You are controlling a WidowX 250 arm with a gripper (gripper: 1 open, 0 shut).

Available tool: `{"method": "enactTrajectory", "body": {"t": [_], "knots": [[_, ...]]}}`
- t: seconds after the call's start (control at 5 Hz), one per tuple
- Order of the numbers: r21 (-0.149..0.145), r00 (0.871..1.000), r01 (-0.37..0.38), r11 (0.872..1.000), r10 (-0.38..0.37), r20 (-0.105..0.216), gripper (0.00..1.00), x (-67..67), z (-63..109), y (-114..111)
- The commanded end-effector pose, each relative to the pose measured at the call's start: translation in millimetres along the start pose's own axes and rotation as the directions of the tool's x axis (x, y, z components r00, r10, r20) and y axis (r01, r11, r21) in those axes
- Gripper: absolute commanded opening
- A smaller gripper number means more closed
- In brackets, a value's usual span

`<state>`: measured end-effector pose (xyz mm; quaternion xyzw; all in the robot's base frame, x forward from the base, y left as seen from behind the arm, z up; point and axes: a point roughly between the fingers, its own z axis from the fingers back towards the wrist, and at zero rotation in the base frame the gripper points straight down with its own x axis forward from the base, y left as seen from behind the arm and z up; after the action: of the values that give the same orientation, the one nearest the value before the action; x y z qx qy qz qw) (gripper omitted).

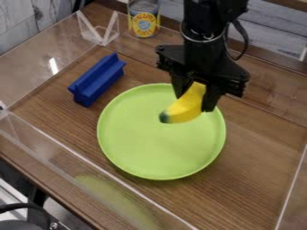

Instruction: Put the banana in the green plate

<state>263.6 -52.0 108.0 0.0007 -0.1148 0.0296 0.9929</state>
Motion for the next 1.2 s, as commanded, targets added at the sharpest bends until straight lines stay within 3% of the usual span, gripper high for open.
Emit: {"method": "enactTrajectory", "body": {"t": [0.0,0.4,0.6,1.0], "knots": [[-0.005,0.999,0.002,1.000,-0.002,0.033,0.00,3.8,5.6,-3],[-0.016,1.000,0.004,1.000,-0.003,0.027,0.00,-5.8,1.8,-6],[-0.020,1.000,0.001,1.000,-0.001,0.026,1.00,-9.4,-1.8,-8],[-0.033,1.000,-0.013,0.999,0.014,0.019,1.00,-8.6,-4.1,-14]]}}
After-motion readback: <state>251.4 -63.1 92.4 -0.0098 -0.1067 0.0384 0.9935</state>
